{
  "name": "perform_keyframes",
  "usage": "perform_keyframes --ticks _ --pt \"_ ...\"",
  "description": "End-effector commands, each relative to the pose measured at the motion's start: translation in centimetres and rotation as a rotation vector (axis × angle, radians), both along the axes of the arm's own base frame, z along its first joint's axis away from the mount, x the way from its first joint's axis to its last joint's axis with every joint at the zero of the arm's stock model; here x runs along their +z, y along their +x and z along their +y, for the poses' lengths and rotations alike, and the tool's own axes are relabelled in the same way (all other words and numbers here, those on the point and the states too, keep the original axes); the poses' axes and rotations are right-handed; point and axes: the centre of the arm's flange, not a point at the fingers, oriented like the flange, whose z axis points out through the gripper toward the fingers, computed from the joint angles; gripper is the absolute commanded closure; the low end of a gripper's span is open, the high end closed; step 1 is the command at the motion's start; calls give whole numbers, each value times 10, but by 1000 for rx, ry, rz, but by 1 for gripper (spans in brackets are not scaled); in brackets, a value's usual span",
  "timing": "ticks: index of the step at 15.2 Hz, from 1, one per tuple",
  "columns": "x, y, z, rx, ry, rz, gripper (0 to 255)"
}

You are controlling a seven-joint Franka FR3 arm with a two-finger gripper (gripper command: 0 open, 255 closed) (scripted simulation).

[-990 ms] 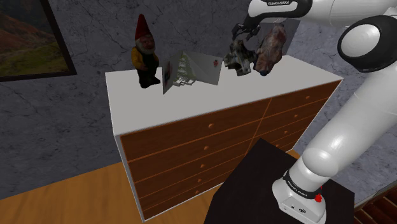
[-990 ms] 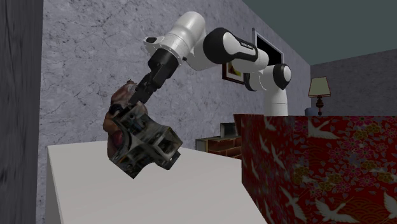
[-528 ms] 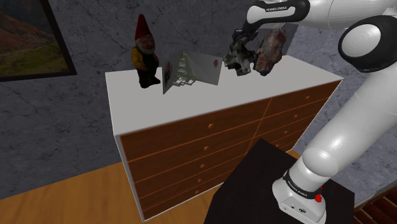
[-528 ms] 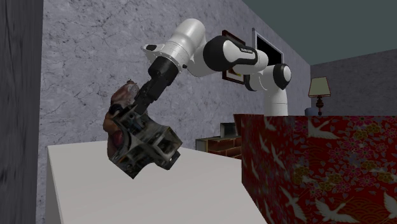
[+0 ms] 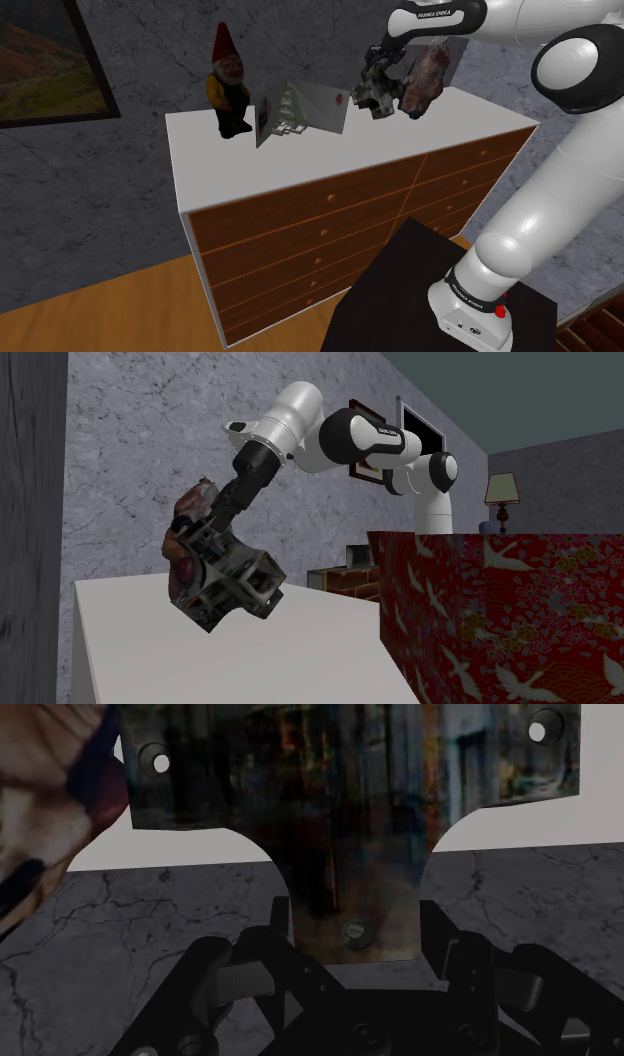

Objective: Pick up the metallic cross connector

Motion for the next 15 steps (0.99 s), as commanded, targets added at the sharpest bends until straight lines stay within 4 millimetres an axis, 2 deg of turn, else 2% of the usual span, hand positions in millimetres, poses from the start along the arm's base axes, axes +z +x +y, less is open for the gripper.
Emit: perform_keyframes --ticks 1,15 --pt "4 0 0 1 2 2 255" --pt "78 0 0 1 2 2 255"
